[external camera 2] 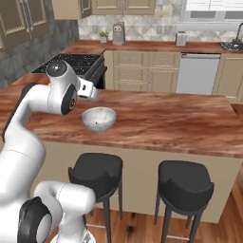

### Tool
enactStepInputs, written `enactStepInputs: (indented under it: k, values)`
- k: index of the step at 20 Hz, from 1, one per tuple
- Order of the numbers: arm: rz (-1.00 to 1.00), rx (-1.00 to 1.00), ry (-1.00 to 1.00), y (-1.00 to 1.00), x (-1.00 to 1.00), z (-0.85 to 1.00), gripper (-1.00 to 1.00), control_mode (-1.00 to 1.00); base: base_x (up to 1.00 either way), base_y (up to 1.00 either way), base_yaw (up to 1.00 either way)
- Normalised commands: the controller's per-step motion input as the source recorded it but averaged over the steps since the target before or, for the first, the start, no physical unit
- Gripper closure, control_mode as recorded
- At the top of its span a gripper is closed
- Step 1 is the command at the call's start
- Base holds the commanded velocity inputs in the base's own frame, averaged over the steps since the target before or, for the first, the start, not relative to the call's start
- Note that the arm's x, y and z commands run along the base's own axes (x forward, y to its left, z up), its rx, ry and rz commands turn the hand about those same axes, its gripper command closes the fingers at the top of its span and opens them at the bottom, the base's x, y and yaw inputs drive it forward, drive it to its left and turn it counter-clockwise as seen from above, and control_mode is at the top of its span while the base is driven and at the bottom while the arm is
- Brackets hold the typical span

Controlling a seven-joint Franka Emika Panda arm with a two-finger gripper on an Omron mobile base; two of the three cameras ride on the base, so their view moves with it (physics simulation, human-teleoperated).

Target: There is a bowl on the dining counter. Grab a lemon wedge from the fridge and place it in the bowl. Then get the liquor bottle and glass cup from the cabinet and place them next to the bowl.

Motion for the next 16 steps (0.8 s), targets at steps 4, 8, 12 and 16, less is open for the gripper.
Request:
enactStepInputs:
  k: [4, 8, 12, 16]
  values:
    - [0.00, 0.00, 0.00, 0.00, 0.00, 0.00, -1.00, 1.00, -0.50, -0.56, -0.02]
    - [0.00, 0.00, 0.00, 0.00, 0.00, 0.00, -1.00, 1.00, -0.17, -0.85, -0.13]
    - [0.00, 0.00, 0.00, 0.00, 0.00, 0.00, -1.00, 1.00, -0.01, -0.99, -0.19]
    - [0.00, 0.00, 0.00, 0.00, 0.00, 0.00, -1.00, 1.00, 0.00, -1.00, -0.19]
